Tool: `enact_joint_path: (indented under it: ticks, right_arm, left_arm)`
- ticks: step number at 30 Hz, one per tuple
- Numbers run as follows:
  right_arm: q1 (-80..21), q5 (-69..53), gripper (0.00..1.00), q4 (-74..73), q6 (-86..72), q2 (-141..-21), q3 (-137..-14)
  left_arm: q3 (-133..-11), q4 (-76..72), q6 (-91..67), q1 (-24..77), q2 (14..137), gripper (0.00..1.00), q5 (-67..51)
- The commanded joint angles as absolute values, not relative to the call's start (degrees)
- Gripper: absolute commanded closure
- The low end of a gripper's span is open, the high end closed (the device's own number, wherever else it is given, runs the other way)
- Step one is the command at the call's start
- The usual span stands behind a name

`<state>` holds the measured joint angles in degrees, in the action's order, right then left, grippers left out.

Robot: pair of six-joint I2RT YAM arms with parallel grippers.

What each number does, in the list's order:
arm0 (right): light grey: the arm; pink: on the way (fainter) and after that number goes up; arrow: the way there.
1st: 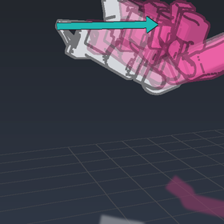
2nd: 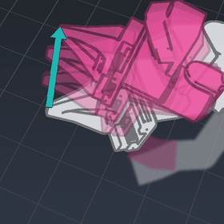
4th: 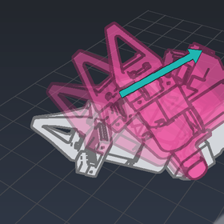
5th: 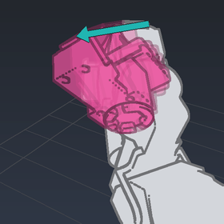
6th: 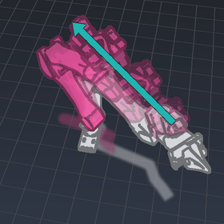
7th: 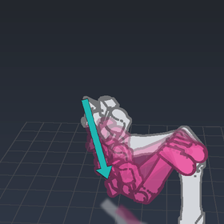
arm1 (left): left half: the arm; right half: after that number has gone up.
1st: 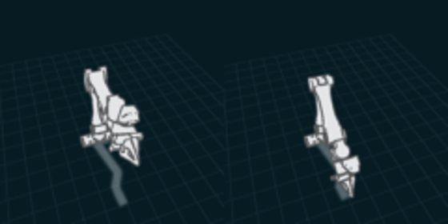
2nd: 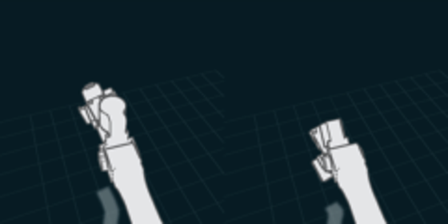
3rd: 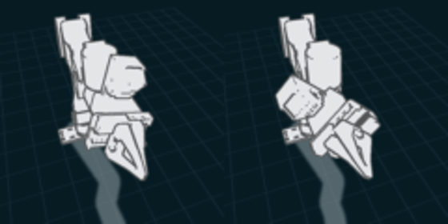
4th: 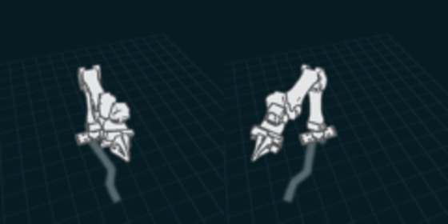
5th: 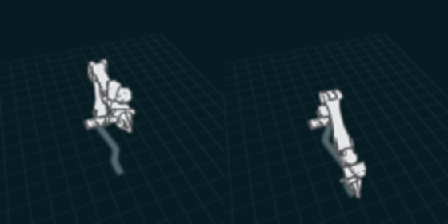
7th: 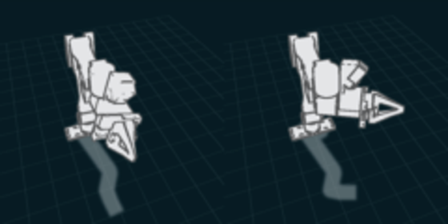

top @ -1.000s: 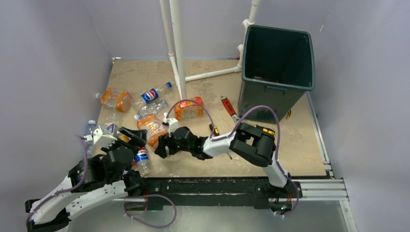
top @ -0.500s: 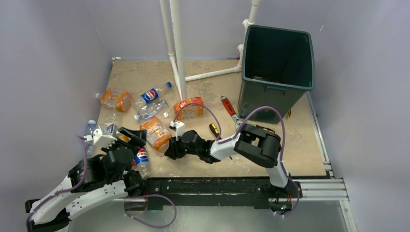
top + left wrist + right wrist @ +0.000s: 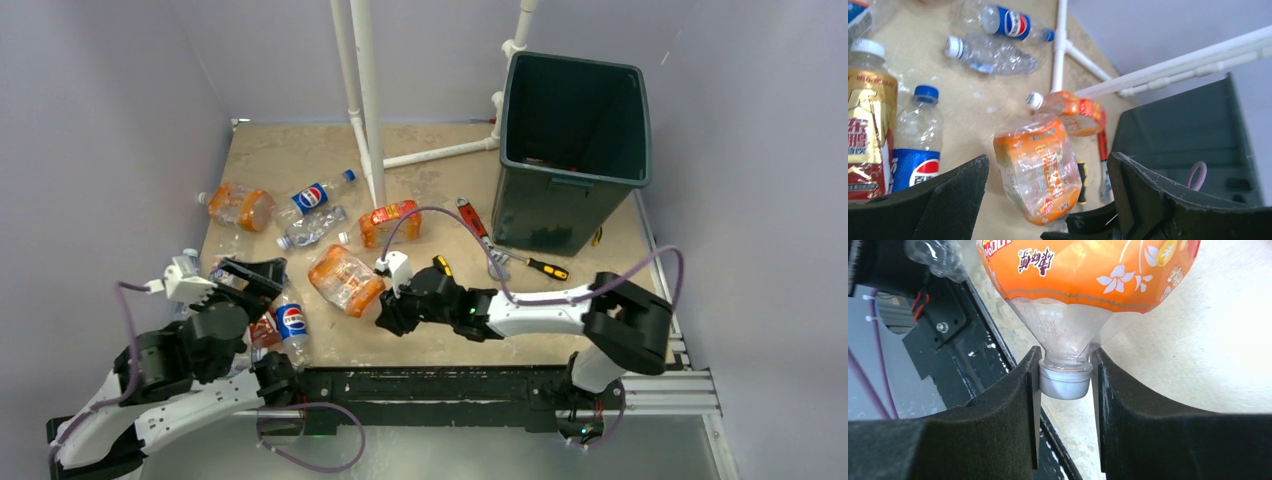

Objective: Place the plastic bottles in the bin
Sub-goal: Pick up the plastic bottle at the center of the board.

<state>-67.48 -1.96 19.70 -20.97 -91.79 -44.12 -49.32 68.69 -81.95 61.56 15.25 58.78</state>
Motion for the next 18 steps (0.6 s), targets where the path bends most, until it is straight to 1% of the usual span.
enact_joint_path:
  ticks: [1,7,13,15,18]
  right_arm:
    - [-67.76,0.72,1.00,11.03,-14.19,-84.50,-45.45]
    - [-67.76,2.36,1.00,3.88,-11.97,-77.50,-46.22]
    - [-67.81,0.75,1.00,-5.89,-7.14,-75.45,-52.90]
    - [-67.81,1.03,1.00,-9.53,-4.49,-74.49,-54.88]
    - [-67.77,3.32,1.00,-16.01,-1.58,-72.47,-57.47]
  left_arm:
    - [-55.83,68.25,-77.35,61.61,15.50,0.13,63.70]
    - [-57.72,63.54,-69.00,61.69,17.17,0.09,63.72]
    - [-59.35,60.59,-61.19,61.64,18.36,0.08,62.25]
    - [-60.26,57.34,-55.51,61.69,17.29,0.07,60.60]
    - [-60.12,47.13,-39.51,61.66,14.92,0.07,53.56]
